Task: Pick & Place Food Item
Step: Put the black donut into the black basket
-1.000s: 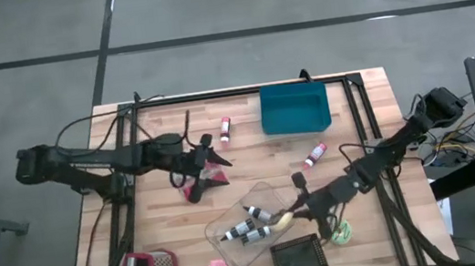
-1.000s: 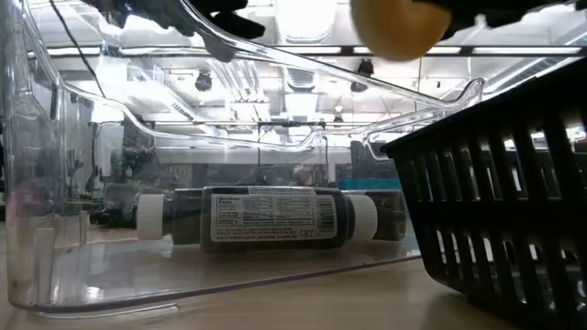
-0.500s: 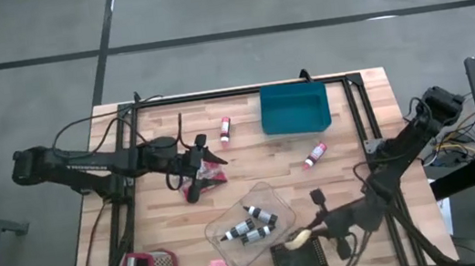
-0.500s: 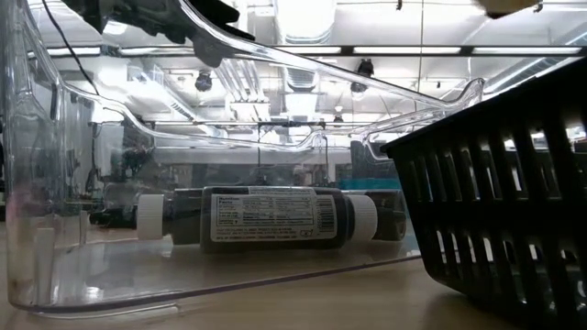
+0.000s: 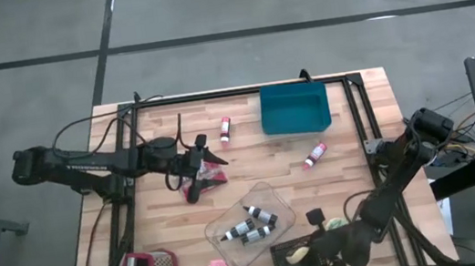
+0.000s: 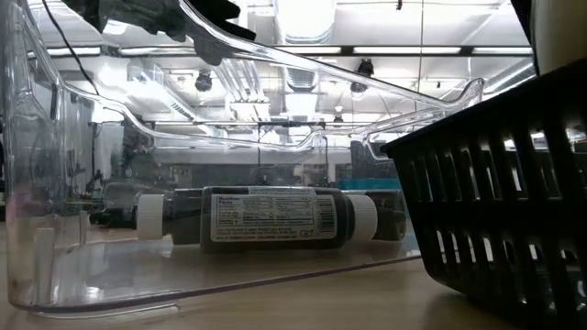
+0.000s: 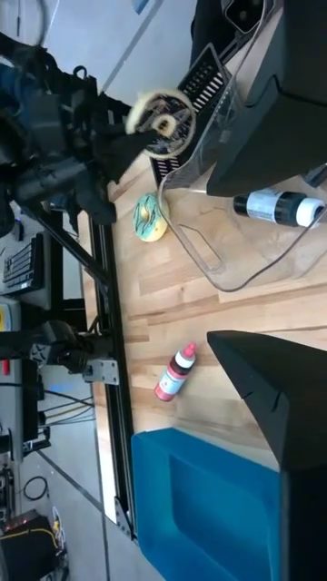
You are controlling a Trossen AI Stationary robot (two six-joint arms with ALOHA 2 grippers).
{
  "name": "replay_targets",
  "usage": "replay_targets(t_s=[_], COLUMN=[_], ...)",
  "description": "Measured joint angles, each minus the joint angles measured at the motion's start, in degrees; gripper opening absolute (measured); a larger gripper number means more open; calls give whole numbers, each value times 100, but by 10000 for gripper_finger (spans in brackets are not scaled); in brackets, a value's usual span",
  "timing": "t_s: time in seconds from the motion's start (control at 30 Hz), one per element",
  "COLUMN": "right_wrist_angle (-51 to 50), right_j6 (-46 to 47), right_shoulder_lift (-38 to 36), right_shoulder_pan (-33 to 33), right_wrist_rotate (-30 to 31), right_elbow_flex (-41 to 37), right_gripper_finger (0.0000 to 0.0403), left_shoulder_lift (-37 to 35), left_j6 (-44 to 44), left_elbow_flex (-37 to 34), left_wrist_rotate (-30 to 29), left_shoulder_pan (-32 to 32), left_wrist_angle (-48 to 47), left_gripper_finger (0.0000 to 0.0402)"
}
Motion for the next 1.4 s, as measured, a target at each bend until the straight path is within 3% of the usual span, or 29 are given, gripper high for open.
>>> replay_targets(t_s=[0.33,0.53,1.17,1.4], right_wrist_angle=[-1563,-1597,-1903,-1893], right_j6=[792,839,839,1168], right_shoulder_lift=[392,387,398,389], right_shoulder_pan=[-4,-4,-229,-247], right_wrist_rotate=[-30,-344,-321,-516], right_elbow_flex=[664,687,627,627], right_gripper_finger=[13,13,14,68], left_shoulder_lift=[0,0,0,0], left_j6=[15,96,164,164], left_elbow_flex=[0,0,0,0], left_wrist_rotate=[17,15,-4,-2], left_shoulder_pan=[-22,-26,-24,-24], left_wrist_angle=[80,80,160,160], left_gripper_finger=[259,259,259,259])
